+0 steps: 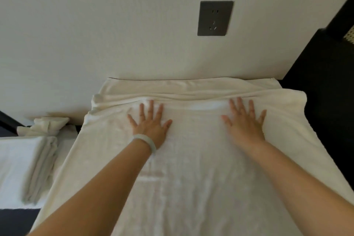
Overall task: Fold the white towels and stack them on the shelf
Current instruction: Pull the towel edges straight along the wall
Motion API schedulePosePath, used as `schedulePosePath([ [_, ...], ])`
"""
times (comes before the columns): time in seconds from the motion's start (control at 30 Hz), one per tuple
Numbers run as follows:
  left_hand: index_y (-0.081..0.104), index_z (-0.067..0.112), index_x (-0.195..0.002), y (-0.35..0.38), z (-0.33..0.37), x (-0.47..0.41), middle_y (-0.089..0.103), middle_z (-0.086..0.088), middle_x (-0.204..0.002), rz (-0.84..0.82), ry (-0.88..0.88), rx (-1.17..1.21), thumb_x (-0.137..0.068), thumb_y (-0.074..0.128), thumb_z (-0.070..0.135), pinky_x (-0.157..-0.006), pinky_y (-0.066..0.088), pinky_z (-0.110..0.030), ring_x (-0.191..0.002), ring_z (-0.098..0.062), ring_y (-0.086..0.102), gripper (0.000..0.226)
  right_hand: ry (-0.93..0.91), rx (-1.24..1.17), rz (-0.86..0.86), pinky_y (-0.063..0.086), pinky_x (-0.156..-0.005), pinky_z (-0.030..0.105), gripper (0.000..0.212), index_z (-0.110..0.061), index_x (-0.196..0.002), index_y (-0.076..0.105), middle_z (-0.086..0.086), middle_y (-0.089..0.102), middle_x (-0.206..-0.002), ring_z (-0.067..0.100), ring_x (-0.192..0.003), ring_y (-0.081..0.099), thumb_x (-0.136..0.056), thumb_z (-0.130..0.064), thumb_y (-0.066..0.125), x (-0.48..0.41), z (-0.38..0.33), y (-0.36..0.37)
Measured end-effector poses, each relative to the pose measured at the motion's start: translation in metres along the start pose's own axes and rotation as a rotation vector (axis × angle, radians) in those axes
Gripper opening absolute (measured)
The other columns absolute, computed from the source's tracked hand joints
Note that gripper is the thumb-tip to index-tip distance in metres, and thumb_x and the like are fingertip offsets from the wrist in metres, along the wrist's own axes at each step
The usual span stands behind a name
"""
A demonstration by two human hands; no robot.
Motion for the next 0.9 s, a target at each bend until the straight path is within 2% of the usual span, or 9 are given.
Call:
schedulePosePath([
  [0.1, -0.013, 0.044, -0.151, 0.033, 0.04, 0.058, -0.026, 0.009, -0.16, 0.037, 0.201, -0.001, -0.083, -0.011, 0.071, -0.11, -0.014, -0.066, -0.147, -0.025, -0.025, 0.073, -0.358, -0.006, 0.057, 0.007, -0.116, 0.064, 0.068, -0.027, -0.155, 0.029, -0.001, 0.022, -0.163, 0.029, -0.151, 0.019, -0.096, -0.06, 0.019, 0.076, -0.06, 0.03],
  [0.17, -0.023, 0.046, -0.147, 0.051, 0.04, 0.083, -0.03, 0.01, -0.158, 0.003, 0.26, -0.065, -0.081, -0.016, 0.069, -0.111, -0.015, -0.066, -0.145, -0.023, -0.03, 0.071, -0.433, 0.022, 0.004, 0.012, -0.121, 0.056, 0.069, -0.024, -0.153, 0.035, 0.002, 0.029, -0.161, 0.026, -0.149, 0.027, -0.095, -0.059, 0.019, 0.097, -0.058, 0.043],
  [0.27, -0.023, 0.043, -0.148, 0.041, 0.004, 0.074, -0.028, 0.009, -0.159, 0.035, 0.168, -0.086, -0.092, -0.004, 0.063, -0.115, -0.01, -0.062, -0.147, -0.018, -0.026, 0.062, -0.222, 0.083, 0.011, -0.003, -0.124, 0.043, 0.065, -0.028, -0.158, 0.011, -0.002, 0.006, -0.167, 0.018, -0.154, 0.006, -0.101, -0.058, 0.017, 0.072, 0.0, 0.034],
  [0.37, -0.016, 0.037, -0.152, 0.029, -0.011, 0.064, -0.023, 0.006, -0.161, 0.023, 0.017, -0.04, -0.1, 0.009, 0.054, -0.117, -0.008, -0.06, -0.148, -0.021, -0.021, 0.06, 0.057, 0.097, -0.045, -0.006, -0.122, 0.052, 0.068, -0.028, -0.159, -0.002, -0.001, -0.006, -0.167, 0.021, -0.154, -0.008, -0.1, -0.058, 0.012, 0.054, 0.04, 0.021],
  [0.43, -0.01, 0.033, -0.154, 0.029, 0.015, 0.073, -0.02, 0.003, -0.162, 0.058, 0.033, 0.001, -0.1, 0.006, 0.053, -0.117, -0.01, -0.058, -0.149, -0.024, -0.019, 0.06, 0.013, 0.062, 0.014, -0.002, -0.121, 0.057, 0.064, -0.022, -0.159, 0.013, 0.005, 0.007, -0.167, 0.029, -0.154, 0.001, -0.103, -0.053, 0.02, 0.064, 0.011, 0.015],
  [0.5, -0.009, 0.034, -0.154, 0.038, 0.052, 0.095, -0.023, 0.006, -0.16, 0.076, 0.166, 0.026, -0.092, -0.007, 0.055, -0.116, -0.015, -0.056, -0.149, -0.022, -0.02, 0.065, -0.22, -0.005, 0.136, 0.016, -0.117, 0.06, 0.056, -0.013, -0.149, 0.044, 0.012, 0.037, -0.157, 0.034, -0.146, 0.032, -0.101, -0.041, 0.036, 0.089, -0.036, 0.016],
  [0.57, -0.019, 0.039, -0.15, 0.053, 0.068, 0.116, -0.032, 0.01, -0.155, 0.028, 0.264, 0.005, -0.086, -0.016, 0.055, -0.115, -0.018, -0.057, -0.147, -0.02, -0.025, 0.066, -0.392, -0.01, 0.121, 0.029, -0.116, 0.055, 0.058, -0.012, -0.14, 0.056, 0.011, 0.048, -0.149, 0.032, -0.137, 0.047, -0.095, -0.04, 0.034, 0.117, -0.062, 0.031],
  [0.73, -0.032, 0.045, -0.14, 0.05, -0.008, 0.121, -0.031, 0.015, -0.155, 0.065, 0.036, -0.066, -0.077, -0.02, 0.061, -0.115, -0.011, -0.06, -0.144, -0.017, -0.029, 0.066, -0.148, 0.029, 0.083, 0.022, -0.117, 0.059, 0.08, -0.019, -0.15, 0.043, 0.006, 0.037, -0.156, 0.032, -0.144, 0.036, -0.094, -0.064, 0.006, 0.118, 0.007, 0.033],
  [0.9, -0.032, 0.047, -0.141, 0.044, -0.06, 0.119, -0.031, 0.016, -0.155, 0.051, -0.106, -0.039, -0.076, -0.018, 0.068, -0.115, -0.009, -0.063, -0.145, -0.016, -0.026, 0.07, -0.024, 0.133, -0.032, -0.004, -0.118, 0.06, 0.08, -0.038, -0.156, -0.006, -0.006, -0.007, -0.166, 0.025, -0.154, -0.005, -0.083, -0.069, -0.015, 0.103, 0.031, 0.045],
])
Point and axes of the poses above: each hand's wrist, its own x-axis away from the middle knuckle, its own y-axis out of the palm, z = x × y, the point moved 5 cm from there along -x, towards the middle knuckle
